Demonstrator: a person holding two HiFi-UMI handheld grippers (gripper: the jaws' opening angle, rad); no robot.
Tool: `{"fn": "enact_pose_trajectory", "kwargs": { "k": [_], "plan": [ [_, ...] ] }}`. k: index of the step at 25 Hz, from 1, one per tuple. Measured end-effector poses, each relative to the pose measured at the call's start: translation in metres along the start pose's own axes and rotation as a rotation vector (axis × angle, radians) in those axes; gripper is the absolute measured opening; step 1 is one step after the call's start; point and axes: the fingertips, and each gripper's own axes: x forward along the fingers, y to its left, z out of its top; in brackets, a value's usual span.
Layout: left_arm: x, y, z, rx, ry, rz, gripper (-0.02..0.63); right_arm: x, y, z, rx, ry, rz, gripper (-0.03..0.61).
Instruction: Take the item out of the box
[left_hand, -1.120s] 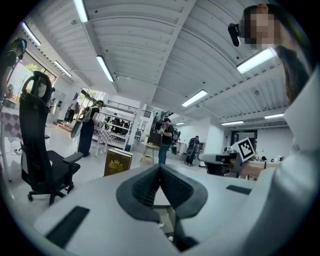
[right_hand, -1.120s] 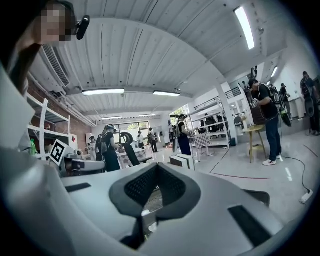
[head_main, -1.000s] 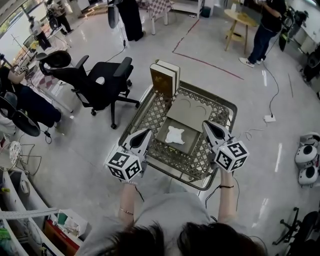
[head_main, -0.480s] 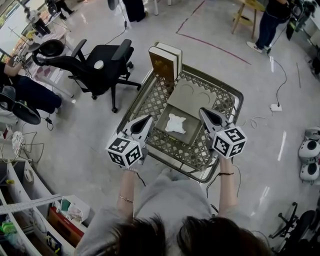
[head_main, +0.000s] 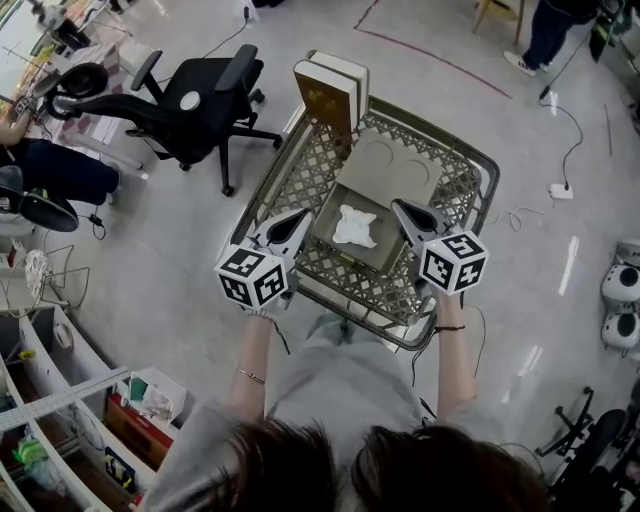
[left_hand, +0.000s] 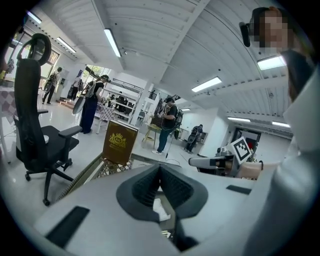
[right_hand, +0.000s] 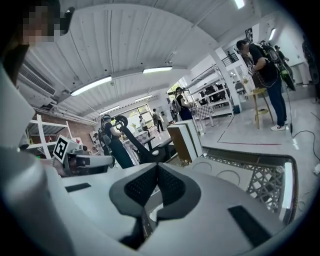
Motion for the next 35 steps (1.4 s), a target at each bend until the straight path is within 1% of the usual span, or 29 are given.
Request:
{"fn": "enact_pose_trajectory", "kwargs": {
  "k": [4,10,15,20,23,28,29,31,33,35],
  "plan": [
    [0.010,0.009,-0.016,-0.023,0.042,-0.008,0.017,0.017,-0.003,-0.025,0.048,0.061,0.018,0.021],
    [0.024,0.019,-0.042,-0.056,0.095,-0.021,0.017,0.037,-0.010,-0.054,0.085,0.141,0.021,0.021],
    [0.036,0.026,-0.059,-0.084,0.127,-0.030,0.017,0.049,-0.021,-0.080,0.117,0.213,-0.010,0.021],
    [0.045,0.031,-0.076,-0.122,0.156,-0.034,0.017,0.056,-0.027,-0.103,0.188,0.269,-0.025,0.023],
    [0.050,0.033,-0.083,-0.139,0.165,-0.036,0.017,0.059,-0.031,-0.114,0.226,0.292,-0.035,0.023],
    [0.054,0.037,-0.094,-0.182,0.176,-0.035,0.017,0.066,-0.035,-0.128,0.300,0.299,-0.030,0.026],
    [0.055,0.037,-0.095,-0.187,0.178,-0.034,0.017,0.067,-0.035,-0.131,0.306,0.306,-0.033,0.037],
    [0.056,0.039,-0.098,-0.193,0.183,-0.033,0.017,0.070,-0.034,-0.137,0.325,0.319,-0.030,0.085],
    [0.057,0.040,-0.101,-0.198,0.187,-0.032,0.017,0.072,-0.033,-0.142,0.340,0.332,-0.031,0.095],
    [0.059,0.040,-0.104,-0.203,0.191,-0.032,0.017,0.074,-0.035,-0.147,0.350,0.342,-0.049,0.128]
  ]
}}
